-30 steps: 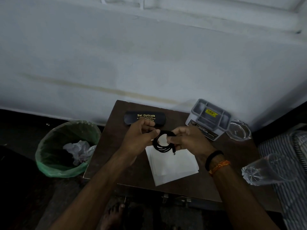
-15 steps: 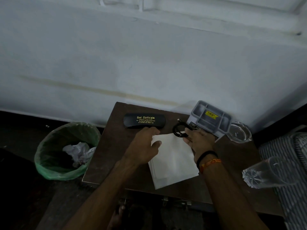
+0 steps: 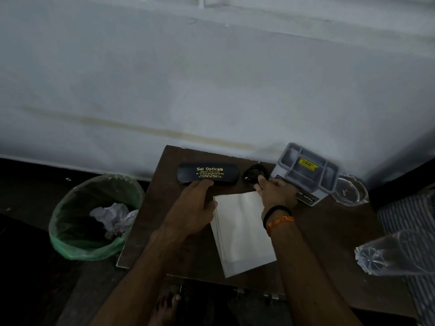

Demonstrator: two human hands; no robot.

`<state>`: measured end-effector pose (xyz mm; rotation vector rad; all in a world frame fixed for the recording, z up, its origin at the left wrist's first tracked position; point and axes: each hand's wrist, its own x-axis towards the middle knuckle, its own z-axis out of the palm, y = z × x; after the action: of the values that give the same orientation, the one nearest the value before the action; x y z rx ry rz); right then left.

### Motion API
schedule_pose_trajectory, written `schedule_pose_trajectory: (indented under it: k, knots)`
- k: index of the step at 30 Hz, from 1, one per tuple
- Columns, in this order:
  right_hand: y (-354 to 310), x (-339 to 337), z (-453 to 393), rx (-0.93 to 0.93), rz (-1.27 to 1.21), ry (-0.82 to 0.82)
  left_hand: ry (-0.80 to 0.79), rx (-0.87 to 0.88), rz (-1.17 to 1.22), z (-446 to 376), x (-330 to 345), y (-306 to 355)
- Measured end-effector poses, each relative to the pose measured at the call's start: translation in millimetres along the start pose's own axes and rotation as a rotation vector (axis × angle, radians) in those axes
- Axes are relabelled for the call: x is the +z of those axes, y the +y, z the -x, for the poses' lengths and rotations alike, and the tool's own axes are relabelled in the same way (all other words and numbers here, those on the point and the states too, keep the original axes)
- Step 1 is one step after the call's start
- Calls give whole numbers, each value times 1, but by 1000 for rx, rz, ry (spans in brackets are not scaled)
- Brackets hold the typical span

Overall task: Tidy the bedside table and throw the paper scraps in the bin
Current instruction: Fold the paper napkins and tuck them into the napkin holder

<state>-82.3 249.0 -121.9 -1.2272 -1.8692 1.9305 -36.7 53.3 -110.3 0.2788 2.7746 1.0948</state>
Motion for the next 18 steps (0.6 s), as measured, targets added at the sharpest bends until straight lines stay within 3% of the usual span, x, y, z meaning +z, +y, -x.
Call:
schedule_pose_trajectory:
  k: [8,15,18]
  knots:
    - [-6,-10,7,-275,500,-35,-20,-38,44,0,-3,2]
    - [-21,-41,19,-515,755,-41,-106,-67,16,-1,-4,7]
    - [-18,-60,22,-476,965,-103,-139,-48,14,-1,-3,11]
